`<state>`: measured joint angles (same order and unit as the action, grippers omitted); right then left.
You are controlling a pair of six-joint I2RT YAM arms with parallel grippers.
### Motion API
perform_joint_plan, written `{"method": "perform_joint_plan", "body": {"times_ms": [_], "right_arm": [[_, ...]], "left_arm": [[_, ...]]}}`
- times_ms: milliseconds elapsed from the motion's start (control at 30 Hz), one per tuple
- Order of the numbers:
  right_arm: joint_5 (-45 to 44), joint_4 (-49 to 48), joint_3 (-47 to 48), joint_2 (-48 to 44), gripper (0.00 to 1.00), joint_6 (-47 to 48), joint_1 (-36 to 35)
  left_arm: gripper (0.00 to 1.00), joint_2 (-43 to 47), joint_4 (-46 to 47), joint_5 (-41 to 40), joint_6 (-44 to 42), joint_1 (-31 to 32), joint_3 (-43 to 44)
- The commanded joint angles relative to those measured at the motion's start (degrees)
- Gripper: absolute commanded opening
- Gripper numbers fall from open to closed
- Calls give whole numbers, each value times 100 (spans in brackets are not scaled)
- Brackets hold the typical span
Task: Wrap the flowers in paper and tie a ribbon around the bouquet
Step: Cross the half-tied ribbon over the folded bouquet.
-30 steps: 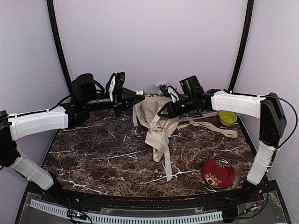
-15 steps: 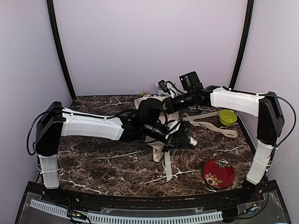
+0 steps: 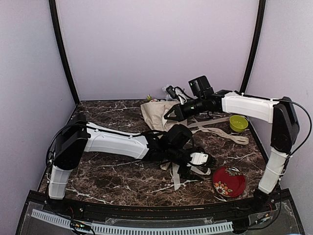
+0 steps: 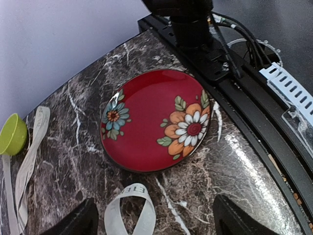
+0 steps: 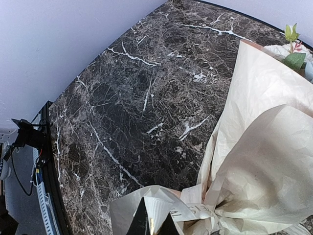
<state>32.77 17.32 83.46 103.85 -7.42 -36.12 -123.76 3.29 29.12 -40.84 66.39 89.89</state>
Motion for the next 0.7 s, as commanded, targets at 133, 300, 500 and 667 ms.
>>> {"method": "perform_joint_plan", "body": {"times_ms": [133, 300, 500, 667], "right_arm": [[51, -112, -121, -299, 0, 13, -28], [72, -135, -85, -290, 0, -62, -40], [-41, -316, -147, -316, 0, -385, -121], [-319, -601, -319, -451, 0, -842, -285]], "left_arm": [[91, 1549, 9, -871, -208, -28, -434], [86, 2995, 1716, 592, 1411, -863, -1969], [53, 3561, 3042, -197, 2953, -2023, -3217], [71, 3058, 3503, -552, 3212, -2397, -3530]]}}
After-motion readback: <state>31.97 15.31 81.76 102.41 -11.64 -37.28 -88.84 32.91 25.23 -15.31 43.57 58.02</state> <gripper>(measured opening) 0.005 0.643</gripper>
